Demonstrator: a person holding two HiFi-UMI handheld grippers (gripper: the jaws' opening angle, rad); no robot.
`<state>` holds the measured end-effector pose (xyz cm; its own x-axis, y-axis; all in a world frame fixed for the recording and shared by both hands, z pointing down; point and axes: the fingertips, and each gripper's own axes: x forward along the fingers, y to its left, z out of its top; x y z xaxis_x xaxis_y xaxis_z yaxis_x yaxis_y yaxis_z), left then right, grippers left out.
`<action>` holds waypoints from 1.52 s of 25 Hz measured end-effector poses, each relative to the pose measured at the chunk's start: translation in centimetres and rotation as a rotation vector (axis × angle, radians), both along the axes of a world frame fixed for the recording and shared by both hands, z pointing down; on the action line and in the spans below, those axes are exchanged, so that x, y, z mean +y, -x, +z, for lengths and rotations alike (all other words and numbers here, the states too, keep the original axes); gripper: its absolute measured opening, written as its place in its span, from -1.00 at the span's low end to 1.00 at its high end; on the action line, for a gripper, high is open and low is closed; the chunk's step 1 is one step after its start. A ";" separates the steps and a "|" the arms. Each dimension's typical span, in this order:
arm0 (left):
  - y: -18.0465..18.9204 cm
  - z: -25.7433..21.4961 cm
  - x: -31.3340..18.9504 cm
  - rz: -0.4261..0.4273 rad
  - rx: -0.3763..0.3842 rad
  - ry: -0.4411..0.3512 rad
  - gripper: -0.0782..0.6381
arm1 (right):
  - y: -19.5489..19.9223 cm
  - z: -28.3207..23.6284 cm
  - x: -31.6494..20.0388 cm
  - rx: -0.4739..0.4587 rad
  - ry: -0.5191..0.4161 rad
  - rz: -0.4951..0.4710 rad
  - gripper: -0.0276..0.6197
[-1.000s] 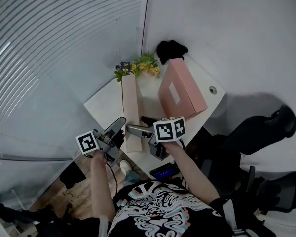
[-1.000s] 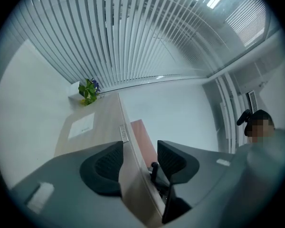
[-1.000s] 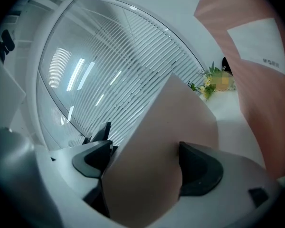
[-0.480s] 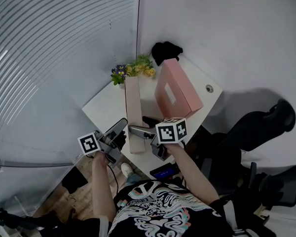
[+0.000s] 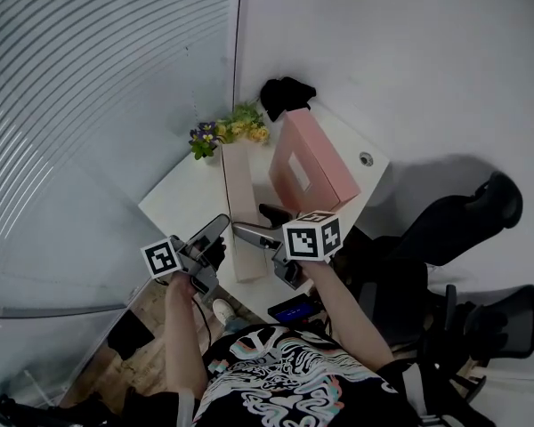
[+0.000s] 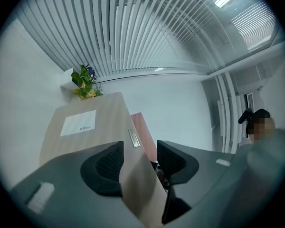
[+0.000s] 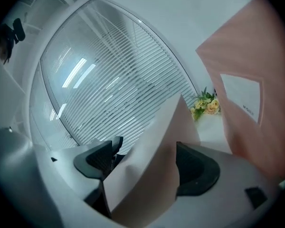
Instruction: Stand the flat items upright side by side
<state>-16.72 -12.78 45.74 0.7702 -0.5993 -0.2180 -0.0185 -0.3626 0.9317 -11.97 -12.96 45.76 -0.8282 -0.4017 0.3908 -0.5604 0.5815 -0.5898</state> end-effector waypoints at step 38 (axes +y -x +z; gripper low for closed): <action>0.2 3.8 -2.8 0.223 -0.079 0.003 -0.25 | 3.3 -0.2 -15.1 0.563 -0.046 0.196 -0.01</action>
